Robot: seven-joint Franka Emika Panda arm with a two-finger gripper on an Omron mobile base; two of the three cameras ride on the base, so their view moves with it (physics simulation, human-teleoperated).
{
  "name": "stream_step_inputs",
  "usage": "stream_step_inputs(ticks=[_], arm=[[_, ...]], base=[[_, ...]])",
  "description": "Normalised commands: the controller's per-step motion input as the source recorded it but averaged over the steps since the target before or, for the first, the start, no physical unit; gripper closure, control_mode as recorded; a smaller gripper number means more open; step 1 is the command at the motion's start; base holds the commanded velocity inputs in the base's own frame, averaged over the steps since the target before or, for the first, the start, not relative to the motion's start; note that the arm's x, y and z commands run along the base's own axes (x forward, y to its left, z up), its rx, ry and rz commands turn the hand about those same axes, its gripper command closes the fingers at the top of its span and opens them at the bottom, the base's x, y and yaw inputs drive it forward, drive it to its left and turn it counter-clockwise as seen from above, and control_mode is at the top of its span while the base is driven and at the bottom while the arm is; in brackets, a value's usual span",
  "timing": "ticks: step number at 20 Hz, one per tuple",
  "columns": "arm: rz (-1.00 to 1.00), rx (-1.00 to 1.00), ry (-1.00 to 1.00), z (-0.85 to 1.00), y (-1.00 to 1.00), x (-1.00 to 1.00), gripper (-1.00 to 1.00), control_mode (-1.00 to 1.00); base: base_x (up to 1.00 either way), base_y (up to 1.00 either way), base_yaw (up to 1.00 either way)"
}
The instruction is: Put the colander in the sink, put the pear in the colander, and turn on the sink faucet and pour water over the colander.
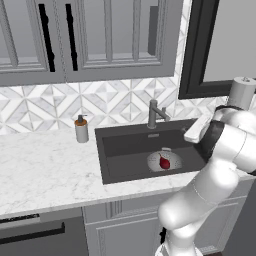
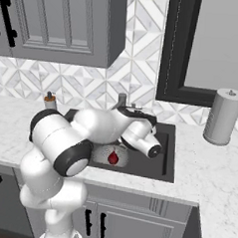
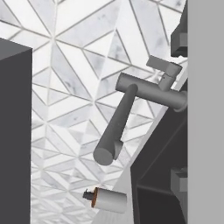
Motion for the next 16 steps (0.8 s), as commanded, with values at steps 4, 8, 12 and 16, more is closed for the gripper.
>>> stream_step_inputs(ticks=[4, 8, 12, 16], arm=[[0.0, 0.0, 0.0, -0.01, 0.0, 0.13, -1.0, -1.0], [0.0, 0.0, 0.0, -0.12, 0.0, 0.16, -1.0, -1.0], [-0.02, 0.0, 0.0, -0.07, 0.01, 0.29, -1.0, -1.0], [-0.03, 0.0, 0.0, -0.01, 0.22, 0.26, -1.0, -1.0]], base=[[0.0, 0.0, 0.0], [0.0, 0.0, 0.0], [0.0, 0.0, 0.0], [0.0, 0.0, 0.0]])
